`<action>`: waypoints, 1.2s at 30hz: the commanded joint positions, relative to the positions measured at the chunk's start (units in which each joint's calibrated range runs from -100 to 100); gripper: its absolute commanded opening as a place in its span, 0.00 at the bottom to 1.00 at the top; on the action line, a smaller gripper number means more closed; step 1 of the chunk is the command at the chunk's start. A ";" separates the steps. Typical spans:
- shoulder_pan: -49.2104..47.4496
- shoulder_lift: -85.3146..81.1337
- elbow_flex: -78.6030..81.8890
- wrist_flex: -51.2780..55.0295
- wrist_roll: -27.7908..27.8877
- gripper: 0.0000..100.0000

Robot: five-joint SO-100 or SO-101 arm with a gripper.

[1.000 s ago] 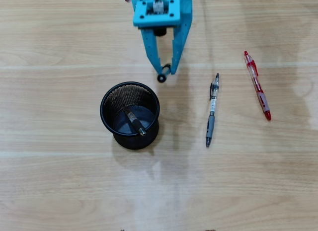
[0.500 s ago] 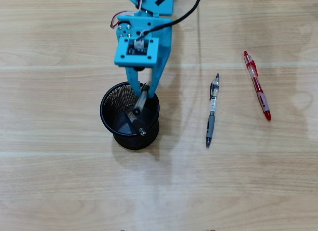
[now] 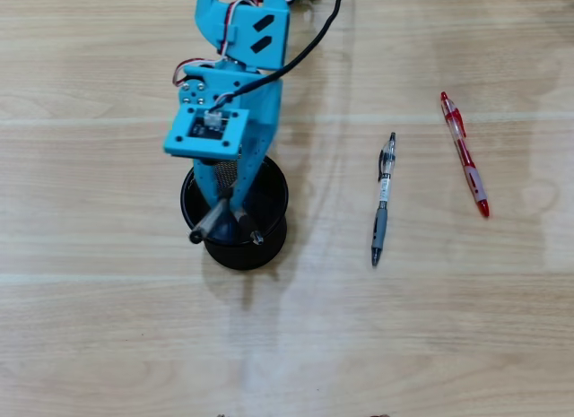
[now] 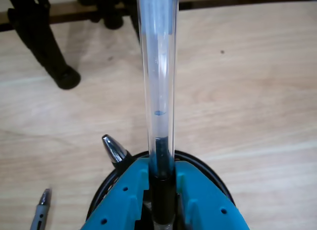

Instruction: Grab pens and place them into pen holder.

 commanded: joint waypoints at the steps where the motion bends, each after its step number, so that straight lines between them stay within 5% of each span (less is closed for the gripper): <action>1: 0.32 -0.21 -3.64 -1.47 0.46 0.06; 13: -0.40 -3.25 -2.28 1.45 0.46 0.12; 18: -3.23 -9.85 -6.81 20.96 3.39 0.12; 25: -14.92 -0.04 -35.06 59.29 12.43 0.12; 29: -23.47 13.40 -48.46 65.31 20.17 0.13; 36: -30.57 29.20 -52.89 67.63 5.90 0.30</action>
